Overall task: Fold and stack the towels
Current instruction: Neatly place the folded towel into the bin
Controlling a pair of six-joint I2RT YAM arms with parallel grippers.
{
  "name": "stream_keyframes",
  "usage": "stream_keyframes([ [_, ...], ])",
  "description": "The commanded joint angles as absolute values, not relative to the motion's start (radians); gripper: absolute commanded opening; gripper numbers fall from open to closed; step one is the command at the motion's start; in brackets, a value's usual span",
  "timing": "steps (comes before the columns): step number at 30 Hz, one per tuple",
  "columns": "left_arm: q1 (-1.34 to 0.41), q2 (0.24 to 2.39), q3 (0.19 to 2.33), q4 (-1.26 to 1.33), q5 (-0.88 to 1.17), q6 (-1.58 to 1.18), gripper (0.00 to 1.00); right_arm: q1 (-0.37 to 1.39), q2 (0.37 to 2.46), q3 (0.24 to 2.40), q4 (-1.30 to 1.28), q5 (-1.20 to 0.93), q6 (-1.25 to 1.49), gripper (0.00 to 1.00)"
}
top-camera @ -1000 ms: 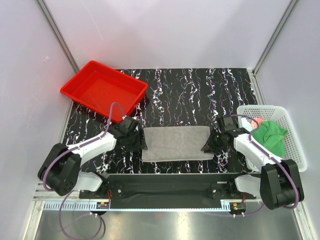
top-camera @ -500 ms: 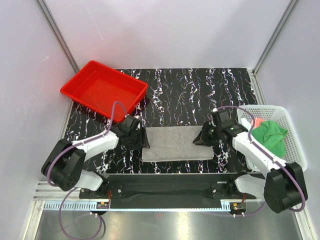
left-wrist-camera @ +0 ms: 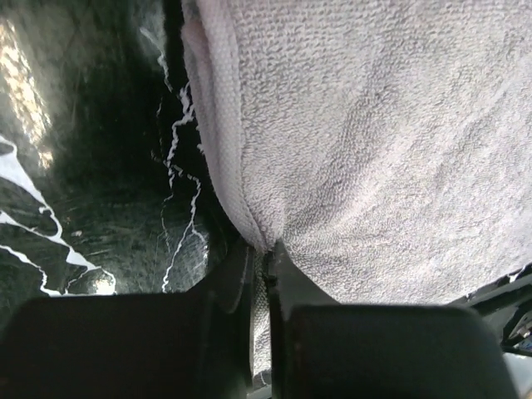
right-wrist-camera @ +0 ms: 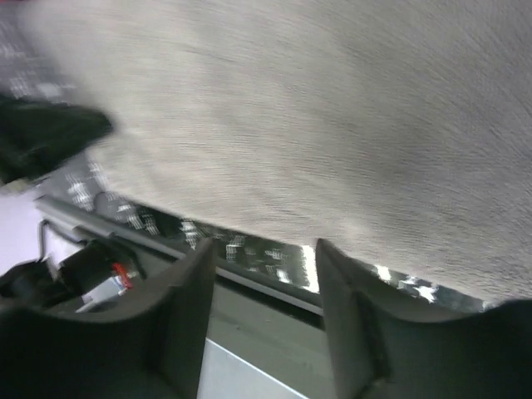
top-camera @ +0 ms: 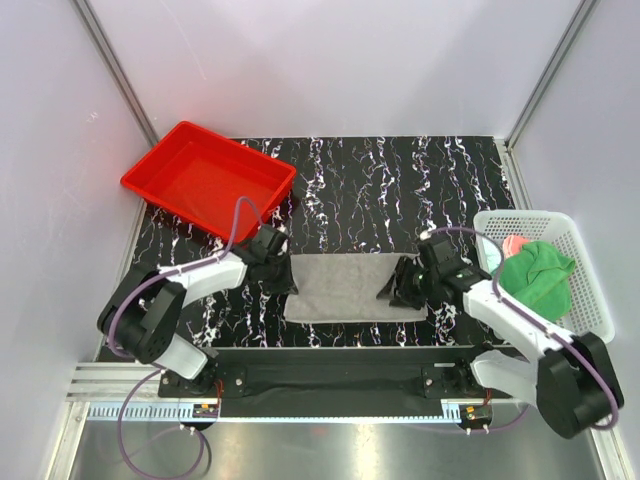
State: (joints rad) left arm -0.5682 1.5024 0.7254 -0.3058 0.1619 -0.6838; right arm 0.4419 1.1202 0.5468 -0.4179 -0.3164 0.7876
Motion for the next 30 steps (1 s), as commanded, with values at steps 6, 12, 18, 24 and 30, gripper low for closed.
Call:
stream_keyframes([
  [6, -0.571, 1.522, 0.886, -0.469, 0.097, -0.592, 0.0, 0.451, 0.956, 0.713, -0.486, -0.293, 0.767, 1.0],
  [12, -0.569, 1.49, 0.997, -0.619, 0.003, -0.508, 0.0, 0.451, 0.922, 0.747, -0.534, -0.261, 0.742, 1.0],
  [18, -0.569, 1.503, 1.141, -0.782, -0.155, -0.422, 0.0, 0.451, 0.9, 0.773, -0.549, -0.229, 0.719, 1.0],
  [24, -0.571, 1.471, 1.265, -0.828, -0.294, -0.257, 0.0, 0.453, 0.917, 0.799, -0.549, -0.229, 0.695, 1.0],
  [30, -0.542, 1.545, 1.417, -0.847, -0.469, -0.071, 0.0, 0.449, 0.948, 0.795, -0.506, -0.229, 0.69, 1.0],
])
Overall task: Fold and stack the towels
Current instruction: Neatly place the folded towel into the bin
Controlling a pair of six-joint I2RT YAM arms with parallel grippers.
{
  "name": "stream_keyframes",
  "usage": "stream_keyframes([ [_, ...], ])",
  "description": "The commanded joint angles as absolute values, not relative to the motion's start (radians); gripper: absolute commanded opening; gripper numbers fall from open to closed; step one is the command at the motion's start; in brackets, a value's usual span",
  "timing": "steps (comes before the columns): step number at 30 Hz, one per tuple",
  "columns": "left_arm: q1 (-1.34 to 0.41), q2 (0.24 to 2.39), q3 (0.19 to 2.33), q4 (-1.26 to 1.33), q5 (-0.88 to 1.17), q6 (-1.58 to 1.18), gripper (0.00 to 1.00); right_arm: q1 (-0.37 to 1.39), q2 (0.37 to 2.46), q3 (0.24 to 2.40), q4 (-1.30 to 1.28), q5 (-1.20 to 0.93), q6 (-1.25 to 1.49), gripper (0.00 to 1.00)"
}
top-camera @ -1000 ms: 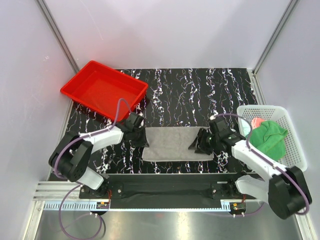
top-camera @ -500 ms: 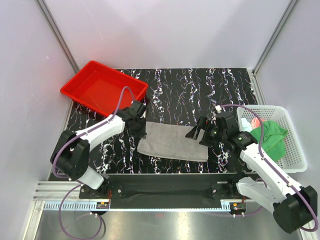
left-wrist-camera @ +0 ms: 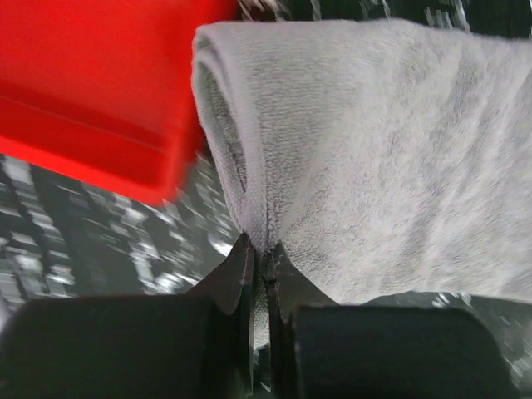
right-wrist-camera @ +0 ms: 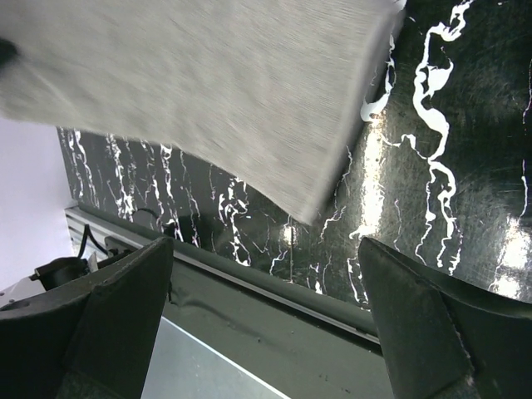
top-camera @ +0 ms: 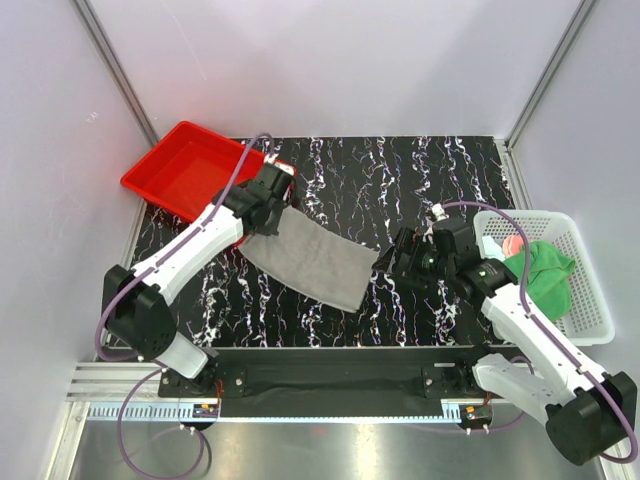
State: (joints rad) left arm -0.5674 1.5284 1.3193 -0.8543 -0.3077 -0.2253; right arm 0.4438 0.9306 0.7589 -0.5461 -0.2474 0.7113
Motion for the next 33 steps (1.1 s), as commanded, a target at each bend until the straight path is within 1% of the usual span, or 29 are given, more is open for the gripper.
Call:
stream_keyframes([
  [1, -0.532, 1.564, 1.431, -0.839, -0.497, -0.052, 0.0, 0.451, 0.956, 0.799, -0.506, -0.229, 0.684, 1.0],
  [6, -0.45, 1.624, 1.514, -0.721, -0.566, 0.061, 0.0, 0.451, 1.003, 0.833, -0.506, -0.212, 0.652, 1.0],
  [12, -0.33, 1.775, 1.66, -0.612, -0.649, 0.143, 0.0, 0.451, 1.046, 0.873, -0.505, -0.178, 0.609, 1.0],
  [14, -0.286, 1.804, 1.69, -0.551, -0.643, 0.178, 0.0, 0.449, 1.065, 0.887, -0.508, -0.158, 0.581, 1.0],
  [20, -0.171, 1.897, 1.755, -0.489, -0.597, 0.206, 0.0, 0.449, 1.115, 0.934, -0.525, -0.117, 0.514, 1.0],
  [22, -0.146, 1.936, 1.762, -0.457, -0.577, 0.215, 0.0, 0.449, 1.133, 0.94, -0.508, -0.104, 0.503, 1.0],
  [33, -0.014, 2.176, 1.971, -0.391, -0.561, 0.268, 0.0, 0.451, 1.298, 1.043, -0.457, -0.113, 0.48, 1.0],
])
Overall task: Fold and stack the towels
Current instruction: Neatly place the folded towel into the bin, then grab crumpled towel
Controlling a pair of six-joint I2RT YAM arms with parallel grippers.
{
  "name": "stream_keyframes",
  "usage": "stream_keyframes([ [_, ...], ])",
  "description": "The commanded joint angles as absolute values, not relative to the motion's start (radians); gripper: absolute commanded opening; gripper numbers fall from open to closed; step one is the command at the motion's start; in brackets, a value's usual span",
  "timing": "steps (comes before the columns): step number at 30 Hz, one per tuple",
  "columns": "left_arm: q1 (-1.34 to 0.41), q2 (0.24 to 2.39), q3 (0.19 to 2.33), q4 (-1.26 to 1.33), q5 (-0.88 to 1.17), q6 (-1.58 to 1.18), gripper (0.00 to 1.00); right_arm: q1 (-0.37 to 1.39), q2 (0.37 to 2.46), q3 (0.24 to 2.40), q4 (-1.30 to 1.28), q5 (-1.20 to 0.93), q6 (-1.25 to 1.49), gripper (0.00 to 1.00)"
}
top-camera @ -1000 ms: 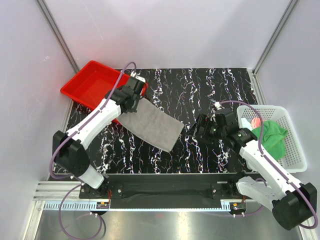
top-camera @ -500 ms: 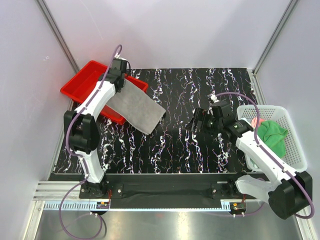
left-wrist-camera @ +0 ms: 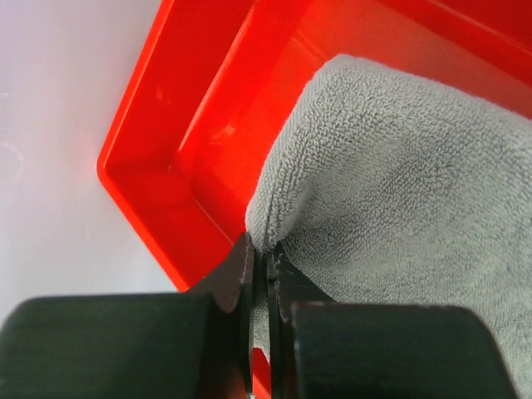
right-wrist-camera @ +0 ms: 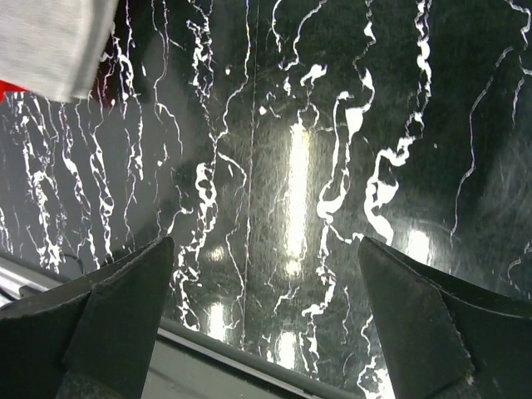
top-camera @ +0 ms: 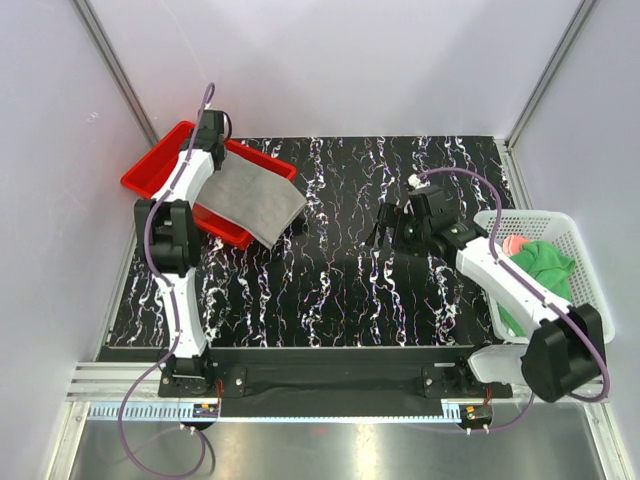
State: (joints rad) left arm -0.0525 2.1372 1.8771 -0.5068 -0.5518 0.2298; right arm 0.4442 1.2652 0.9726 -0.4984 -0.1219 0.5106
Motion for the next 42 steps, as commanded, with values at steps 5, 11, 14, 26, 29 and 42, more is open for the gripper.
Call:
stream_keyframes([
  [5, 0.03, 2.263, 2.058, -0.376, -0.572, 0.272, 0.0, 0.449, 1.39, 1.112, -0.459, -0.109, 0.442, 1.0],
  [11, 0.06, 2.344, 2.126, -0.31, -0.509, 0.353, 0.0, 0.449, 1.495, 1.189, -0.443, -0.109, 0.426, 1.0],
  [14, 0.084, 2.399, 2.196, -0.327, -0.505, 0.33, 0.01, 0.449, 1.548, 1.233, -0.437, -0.118, 0.425, 1.0],
  [26, 0.005, 2.236, 2.211, -0.366, -0.649, 0.266, 0.79, 0.446, 1.625, 1.383, -0.515, -0.055, 0.457, 1.0],
  [29, -0.073, 2.085, 2.174, -0.498, -0.557, 0.103, 0.84, 0.421, 1.614, 1.463, -0.604, 0.039, 0.512, 1.0],
  [42, -0.434, 1.557, 1.686, -0.59, 0.161, -0.173, 0.99, -0.125, 1.58, 1.419, -0.933, 0.437, 0.595, 1.0],
])
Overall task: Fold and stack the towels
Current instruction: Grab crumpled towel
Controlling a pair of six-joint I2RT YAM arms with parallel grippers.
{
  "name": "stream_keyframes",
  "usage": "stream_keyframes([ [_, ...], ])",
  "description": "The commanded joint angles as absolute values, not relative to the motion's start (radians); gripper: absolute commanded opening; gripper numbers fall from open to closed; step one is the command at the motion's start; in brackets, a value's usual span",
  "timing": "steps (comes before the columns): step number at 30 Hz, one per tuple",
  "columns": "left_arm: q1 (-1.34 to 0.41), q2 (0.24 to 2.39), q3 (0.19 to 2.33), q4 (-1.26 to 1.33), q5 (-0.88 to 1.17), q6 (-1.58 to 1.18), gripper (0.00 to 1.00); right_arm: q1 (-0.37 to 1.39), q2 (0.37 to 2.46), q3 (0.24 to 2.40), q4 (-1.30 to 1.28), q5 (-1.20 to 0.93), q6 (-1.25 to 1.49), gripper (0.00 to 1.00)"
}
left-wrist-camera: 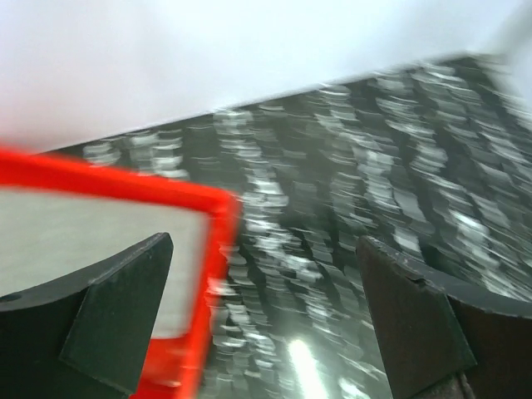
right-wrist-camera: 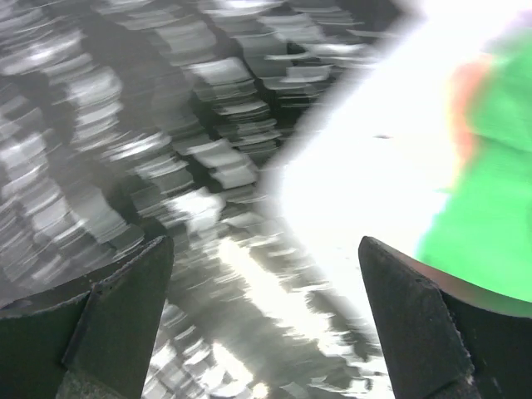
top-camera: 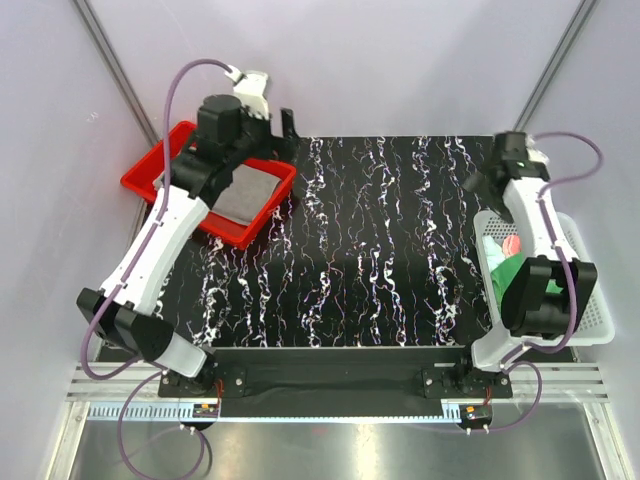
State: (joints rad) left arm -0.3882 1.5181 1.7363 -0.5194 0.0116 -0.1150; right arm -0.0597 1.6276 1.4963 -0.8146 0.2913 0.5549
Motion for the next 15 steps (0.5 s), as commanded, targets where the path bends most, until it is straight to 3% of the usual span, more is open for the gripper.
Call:
stream_keyframes([
  [1, -0.46, 1.546, 1.659, -0.603, 0.17, -0.196, 0.99, -0.174, 1.571, 1.393, -0.934, 0.451, 0.601, 1.0],
  [7, -0.514, 1.445, 1.511, -0.578, 0.178, -0.245, 0.99, -0.327, 1.532, 1.21, -0.821, 0.445, 0.583, 1.0],
  [15, -0.522, 1.377, 1.382, -0.545, 0.144, -0.273, 0.97, -0.393, 1.603, 1.143, -0.713, 0.439, 0.502, 0.89],
])
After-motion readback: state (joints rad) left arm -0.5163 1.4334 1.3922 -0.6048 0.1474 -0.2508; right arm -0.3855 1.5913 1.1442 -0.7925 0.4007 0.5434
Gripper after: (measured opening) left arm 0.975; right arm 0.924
